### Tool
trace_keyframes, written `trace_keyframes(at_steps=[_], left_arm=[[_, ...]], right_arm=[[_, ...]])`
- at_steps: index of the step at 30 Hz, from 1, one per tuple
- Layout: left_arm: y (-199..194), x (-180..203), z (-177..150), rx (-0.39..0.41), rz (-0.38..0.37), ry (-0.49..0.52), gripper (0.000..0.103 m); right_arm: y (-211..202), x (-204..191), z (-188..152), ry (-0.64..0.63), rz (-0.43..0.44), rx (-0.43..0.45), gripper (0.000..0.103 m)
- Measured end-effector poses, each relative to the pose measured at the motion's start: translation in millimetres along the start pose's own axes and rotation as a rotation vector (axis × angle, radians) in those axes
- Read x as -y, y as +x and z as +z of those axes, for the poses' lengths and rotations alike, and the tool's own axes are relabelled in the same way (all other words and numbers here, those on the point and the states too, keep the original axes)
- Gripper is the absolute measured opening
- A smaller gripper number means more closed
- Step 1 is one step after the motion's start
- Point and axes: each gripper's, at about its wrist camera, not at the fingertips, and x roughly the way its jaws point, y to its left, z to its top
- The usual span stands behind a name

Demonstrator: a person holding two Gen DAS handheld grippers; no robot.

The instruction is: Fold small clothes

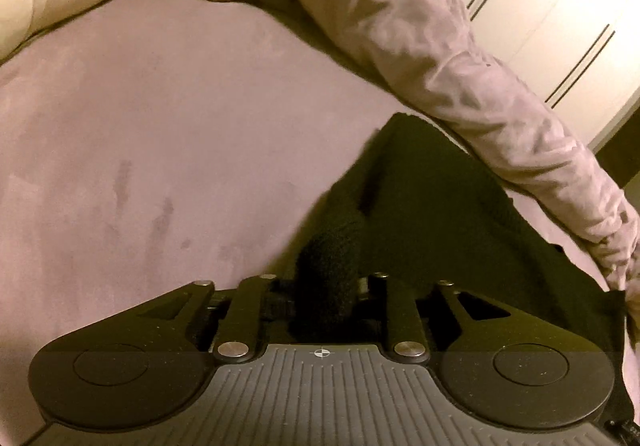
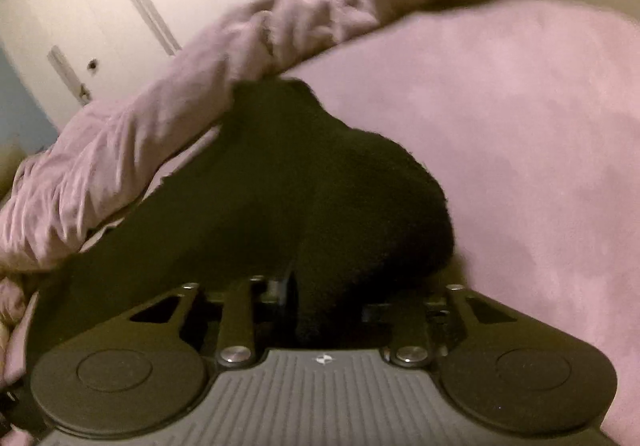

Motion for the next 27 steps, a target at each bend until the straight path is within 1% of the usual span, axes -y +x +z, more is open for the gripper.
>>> trace_keyframes(at_steps=[1,2,3,5,6,7,9,10,11,12,13,14,15,16,17,18,19,20,21,22,23,24,25,27], left_arm=[[-2.6,1.3,-0.4,0.012,0.020,0.016,0.040],[-4.8,3.1,-0.5,0.024,0.044,0.040,0.046],[-7.3,3.7,-0.2,0.036,0.063,0.064,0.049],[-10.3,3.1,0.3,0.033,0.069,0.097,0.060],[-11.0,2.4,-0.7,0.026,0.064,0.100,0.063],[-12.2,1.1,-2.1,0.020,0.062,0.095,0.066],[-17.9,0.6,-4.8,0.027,0.104,0.072,0.066],[-23.0,2.7,-6.9,0.040,0.151,0.057,0.066],[-29.8,6.2,-9.8,0.063,0.183,0.048,0.066],[-36.2,13.0,-13.4,0.093,0.195,0.050,0.066],[-42.4,23.9,-17.5,0.121,0.204,0.072,0.066],[-48.2,37.0,-22.1,0.151,0.212,0.104,0.066],[-53.8,53.7,-27.6,0.185,0.201,0.144,0.066],[-57.0,68.2,-32.6,0.204,0.169,0.182,0.068],[-57.6,85.0,-37.9,0.217,0.128,0.225,0.076],[-56.2,101.4,-43.5,0.220,0.087,0.268,0.082],[-50.3,119.8,-49.1,0.210,0.047,0.307,0.092],[-42.9,132.3,-52.8,0.195,0.020,0.320,0.094],[-33.7,143.6,-56.6,0.169,-0.018,0.324,0.094],[-21.7,154.4,-60.1,0.129,-0.067,0.330,0.094],[-9.3,163.4,-63.7,0.089,-0.101,0.337,0.094],[2.5,171.1,-68.4,0.062,-0.111,0.339,0.094],[13.8,177.9,-73.6,0.045,-0.120,0.344,0.094],[29.8,188.2,-81.0,0.054,-0.122,0.362,0.094]], right_arm=[[-3.8,6.6,2.7,0.053,0.027,0.001,0.043],[-9.1,11.8,5.3,0.092,0.038,0.001,0.046],[-15.7,15.6,7.1,0.113,0.032,0.009,0.050],[-30.7,18.1,11.3,0.101,-0.010,0.034,0.051],[-38.8,16.4,10.5,0.084,-0.039,0.054,0.052],[-50.0,11.5,10.1,0.049,-0.084,0.095,0.053],[-66.0,-2.8,9.5,-0.025,-0.167,0.169,0.053],[-74.4,-11.7,8.6,-0.061,-0.179,0.211,0.053],[-77.8,-21.4,7.1,-0.091,-0.163,0.237,0.053],[-80.3,-33.0,5.2,-0.124,-0.130,0.252,0.053],[-79.9,-47.0,1.5,-0.173,-0.069,0.250,0.053],[-76.3,-60.2,-2.3,-0.225,0.008,0.229,0.052],[-70.6,-73.3,-6.6,-0.267,0.084,0.201,0.051],[-62.9,-85.8,-10.9,-0.289,0.167,0.164,0.046],[-52.8,-97.5,-13.3,-0.291,0.246,0.130,0.043],[-44.6,-106.5,-15.5,-0.282,0.306,0.103,0.041],[-35.7,-114.2,-16.2,-0.262,0.348,0.081,0.040],[-25.9,-118.9,-15.5,-0.227,0.385,0.057,0.040],[-13.7,-119.9,-12.9,-0.174,0.432,0.022,0.038],[-0.7,-116.6,-10.9,-0.099,0.469,-0.016,0.038],[13.9,-111.6,-8.9,-0.027,0.475,-0.063,0.038],[29.7,-105.2,-7.3,0.033,0.469,-0.116,0.038],[40.7,-97.2,-8.6,0.072,0.447,-0.155,0.025],[57.8,-76.6,-13.6,0.110,0.407,-0.191,0.000]])
